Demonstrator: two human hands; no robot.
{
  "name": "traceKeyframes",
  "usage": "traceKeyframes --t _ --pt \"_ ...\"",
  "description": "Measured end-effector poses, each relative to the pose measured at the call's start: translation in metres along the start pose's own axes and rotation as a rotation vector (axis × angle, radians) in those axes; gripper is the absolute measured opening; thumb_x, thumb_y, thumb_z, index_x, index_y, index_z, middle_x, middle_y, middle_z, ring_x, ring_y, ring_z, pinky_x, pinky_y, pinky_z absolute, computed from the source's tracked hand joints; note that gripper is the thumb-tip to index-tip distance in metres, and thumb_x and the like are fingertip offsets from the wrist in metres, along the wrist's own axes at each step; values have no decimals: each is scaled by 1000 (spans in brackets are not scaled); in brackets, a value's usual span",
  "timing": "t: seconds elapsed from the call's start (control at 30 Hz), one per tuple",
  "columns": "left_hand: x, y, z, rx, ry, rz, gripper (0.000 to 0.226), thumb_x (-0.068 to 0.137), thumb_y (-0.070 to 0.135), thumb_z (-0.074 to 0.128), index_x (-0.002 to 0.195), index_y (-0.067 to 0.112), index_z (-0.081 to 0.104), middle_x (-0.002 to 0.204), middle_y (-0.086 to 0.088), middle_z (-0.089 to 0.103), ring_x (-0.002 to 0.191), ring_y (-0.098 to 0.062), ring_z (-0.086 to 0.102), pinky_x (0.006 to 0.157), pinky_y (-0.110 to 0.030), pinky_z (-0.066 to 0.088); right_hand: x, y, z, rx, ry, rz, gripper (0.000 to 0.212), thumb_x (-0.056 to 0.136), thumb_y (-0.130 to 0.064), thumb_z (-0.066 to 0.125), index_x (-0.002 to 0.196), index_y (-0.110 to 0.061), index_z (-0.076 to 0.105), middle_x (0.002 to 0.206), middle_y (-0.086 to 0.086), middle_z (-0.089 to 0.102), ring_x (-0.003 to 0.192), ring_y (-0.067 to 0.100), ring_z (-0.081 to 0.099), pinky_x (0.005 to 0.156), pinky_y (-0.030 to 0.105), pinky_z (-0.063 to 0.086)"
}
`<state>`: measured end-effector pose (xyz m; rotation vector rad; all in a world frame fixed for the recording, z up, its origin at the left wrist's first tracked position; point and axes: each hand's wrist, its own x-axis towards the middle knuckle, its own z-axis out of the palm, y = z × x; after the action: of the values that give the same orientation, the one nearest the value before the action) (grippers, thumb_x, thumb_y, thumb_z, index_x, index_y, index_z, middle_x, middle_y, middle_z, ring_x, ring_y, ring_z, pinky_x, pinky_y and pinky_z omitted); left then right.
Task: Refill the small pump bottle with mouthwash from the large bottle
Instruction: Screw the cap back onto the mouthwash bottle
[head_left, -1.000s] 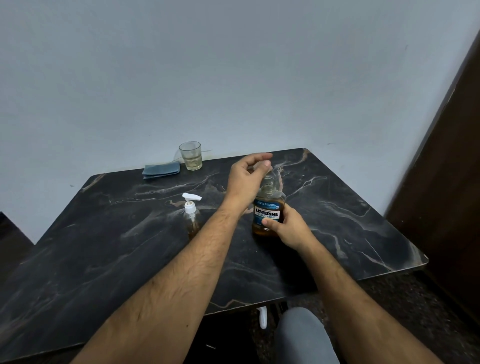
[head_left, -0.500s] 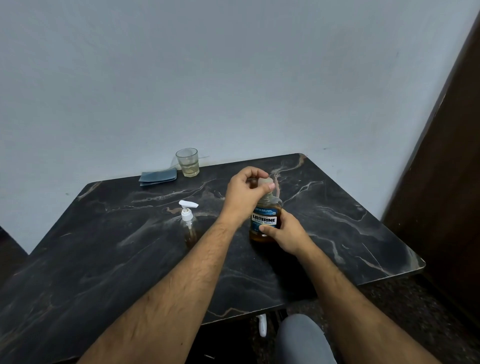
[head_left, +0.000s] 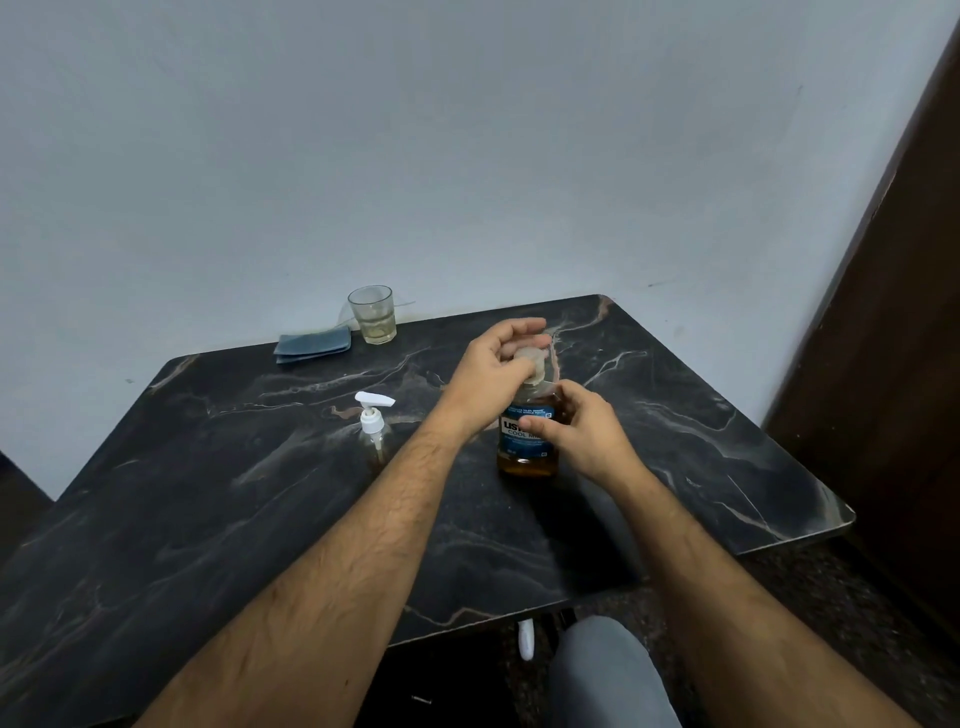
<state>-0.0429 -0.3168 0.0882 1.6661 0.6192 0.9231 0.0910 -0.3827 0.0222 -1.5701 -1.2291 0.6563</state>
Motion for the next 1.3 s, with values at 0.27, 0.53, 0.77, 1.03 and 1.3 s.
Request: traceKeyframes --t 0.27,0.53,0.77,1.03,1.3 --pt "7 -3 5 307 71 38 40 86 28 72 125 21 64 119 7 69 110 -3 63 100 -31 51 -2 -3 0 1 -7 9 36 81 -25 79 112 -18 64 109 -4 72 102 10 68 92 40 56" --pt "1 -7 -5 276 164 30 34 78 25 81 108 28 66 100 8 69 95 -7 66 87 -31 57 -1 -2 -1 8 -11 40 36 78 -27 81 109 -22 65 107 -5 73 103 10 68 93 43 56" --pt "-4 -4 -3 360 170 17 30 82 29 77 110 26 70 107 10 72 100 -4 67 91 -35 57 0 -2 0 -16 3 51 36 76 -31 83 108 -27 65 107 -7 73 103 10 68 93 44 56" --pt "-15 -2 16 588 433 2 40 70 56 80 94 26 71 84 15 67 77 2 59 64 -13 43 -5 -2 4 -79 74 18 40 74 -26 84 111 -24 66 105 -9 73 100 6 68 92 38 57" --pt "0 -11 -21 381 -36 -30 24 85 29 74 109 28 72 105 8 75 102 -6 68 95 -39 55 -1 -3 -2 -9 -38 6 39 76 -14 83 111 -16 67 104 -2 74 99 9 70 92 39 57"
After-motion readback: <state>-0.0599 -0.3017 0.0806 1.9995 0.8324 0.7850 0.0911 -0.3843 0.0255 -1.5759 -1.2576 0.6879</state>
